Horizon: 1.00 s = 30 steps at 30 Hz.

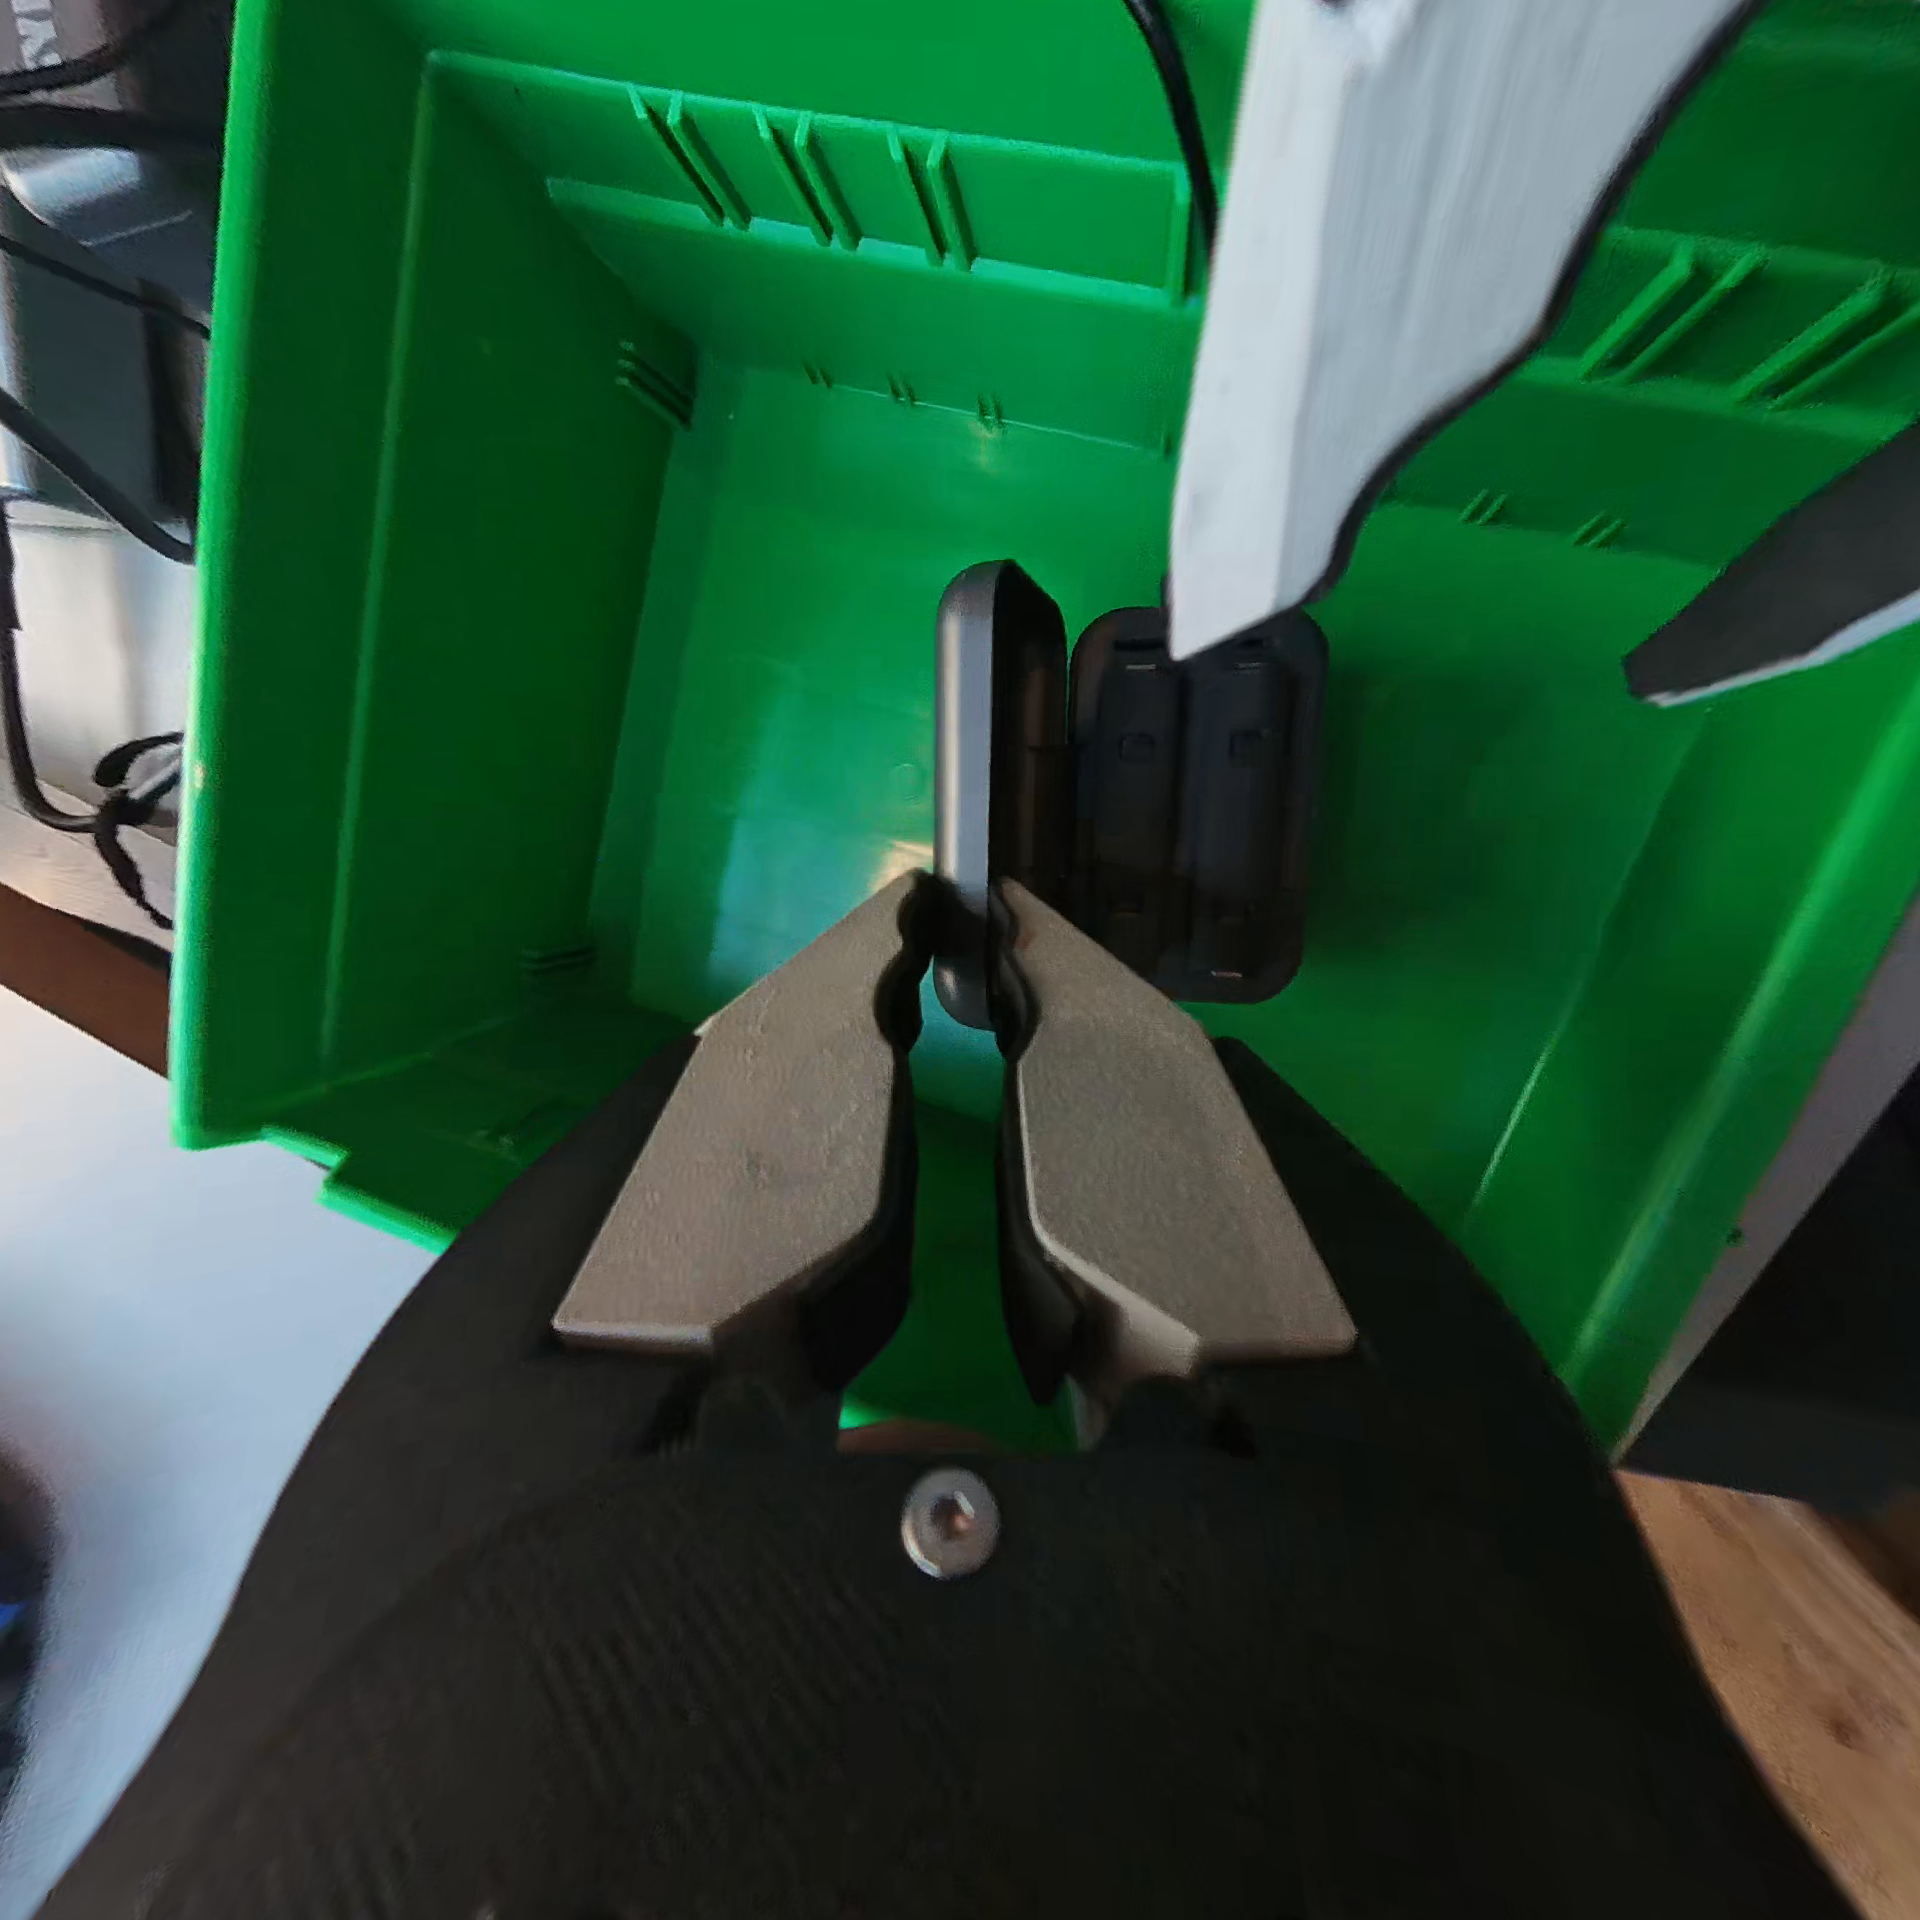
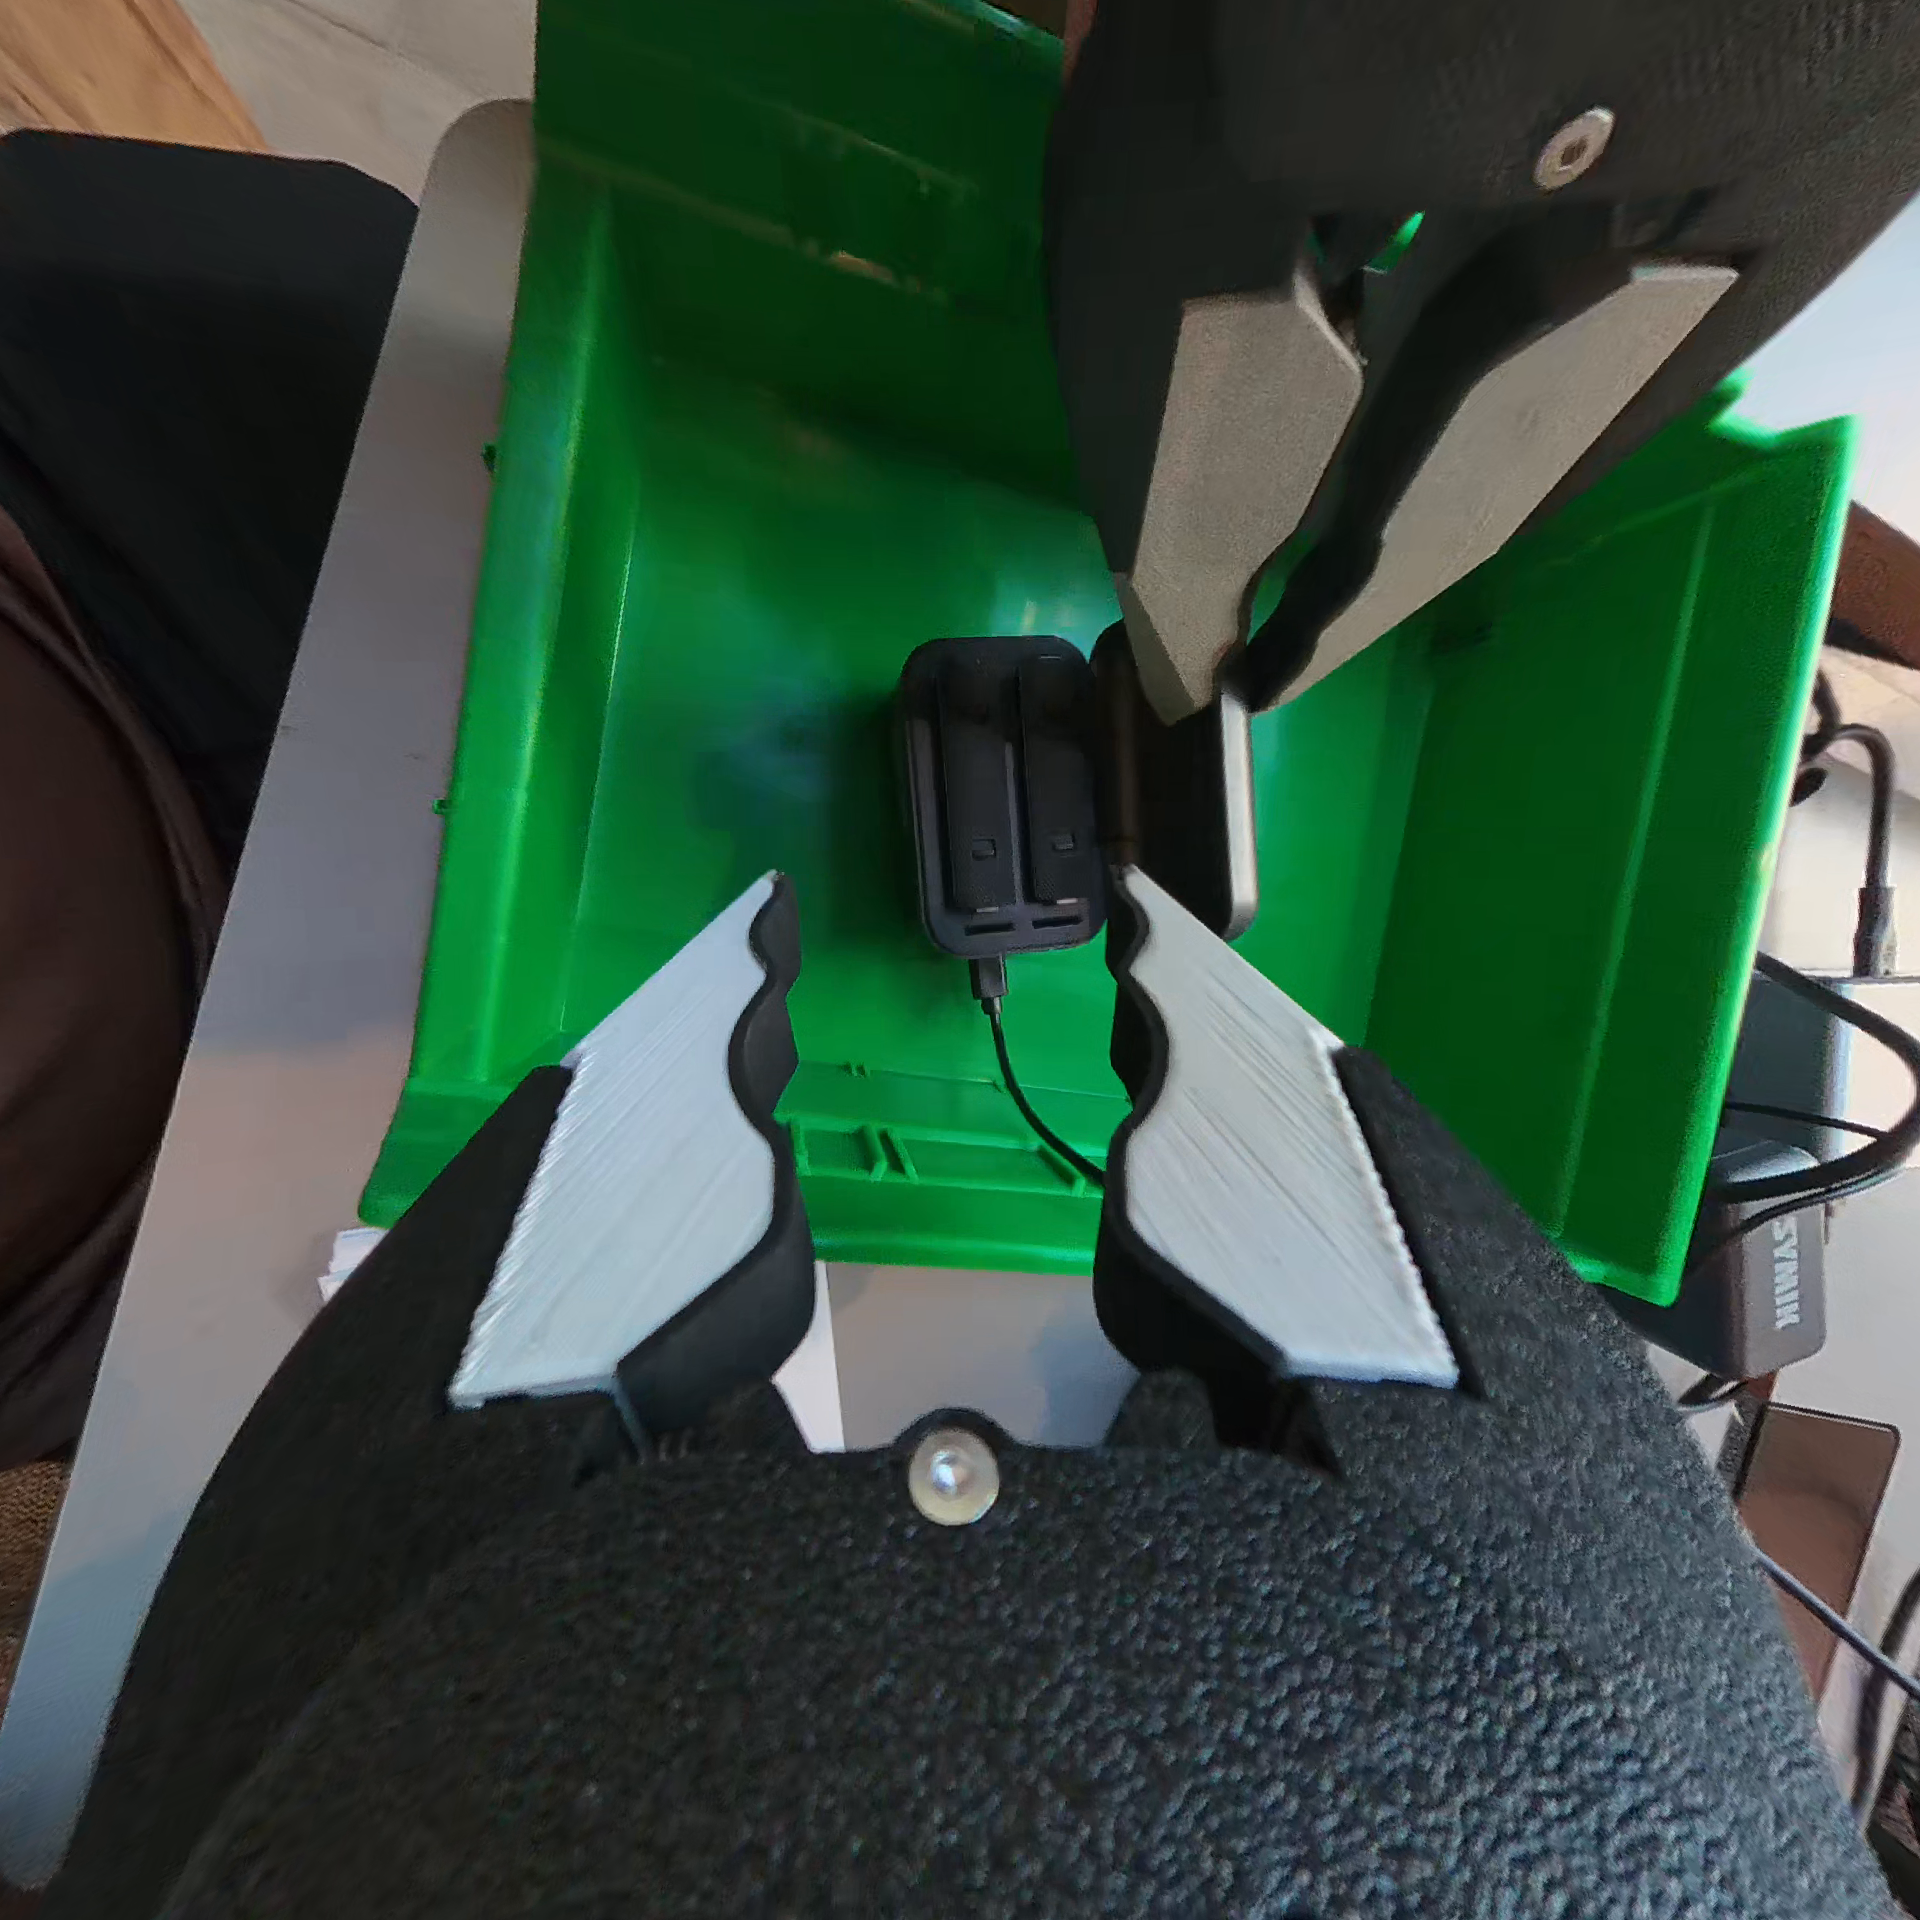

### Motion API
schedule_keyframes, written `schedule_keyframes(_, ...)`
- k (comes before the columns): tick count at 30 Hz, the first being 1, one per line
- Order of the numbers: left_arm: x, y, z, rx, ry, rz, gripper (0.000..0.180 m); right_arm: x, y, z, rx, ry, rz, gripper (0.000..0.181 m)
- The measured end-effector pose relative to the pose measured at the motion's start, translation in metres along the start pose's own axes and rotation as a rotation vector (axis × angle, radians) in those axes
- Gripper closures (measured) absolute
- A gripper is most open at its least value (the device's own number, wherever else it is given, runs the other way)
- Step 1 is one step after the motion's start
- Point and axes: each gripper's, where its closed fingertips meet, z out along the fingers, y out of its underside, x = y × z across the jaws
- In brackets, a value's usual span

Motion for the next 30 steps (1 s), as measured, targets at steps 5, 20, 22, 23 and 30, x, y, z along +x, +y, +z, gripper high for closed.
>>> schedule_keyframes(5, 0.010, 0.006, 0.001, 0.006, 0.060, -0.156, 0.164, -0.006, 0.001, 0.002, 0.050, 0.009, 0.024, 0.126)
schedule_keyframes(20, 0.002, -0.003, -0.048, 0.218, 0.102, -0.453, 0.173, 0.013, 0.005, -0.008, 0.280, -0.024, 0.292, 0.111)
schedule_keyframes(22, -0.001, -0.009, -0.064, 0.232, 0.103, -0.415, 0.173, 0.018, 0.005, -0.013, 0.278, -0.005, 0.261, 0.111)
schedule_keyframes(23, -0.003, -0.012, -0.072, 0.230, 0.101, -0.399, 0.173, 0.021, 0.003, -0.017, 0.289, -0.009, 0.246, 0.111)
schedule_keyframes(30, -0.010, -0.045, -0.116, 0.205, 0.087, -0.284, 0.174, 0.029, -0.030, -0.046, 0.491, -0.198, 0.203, 0.113)
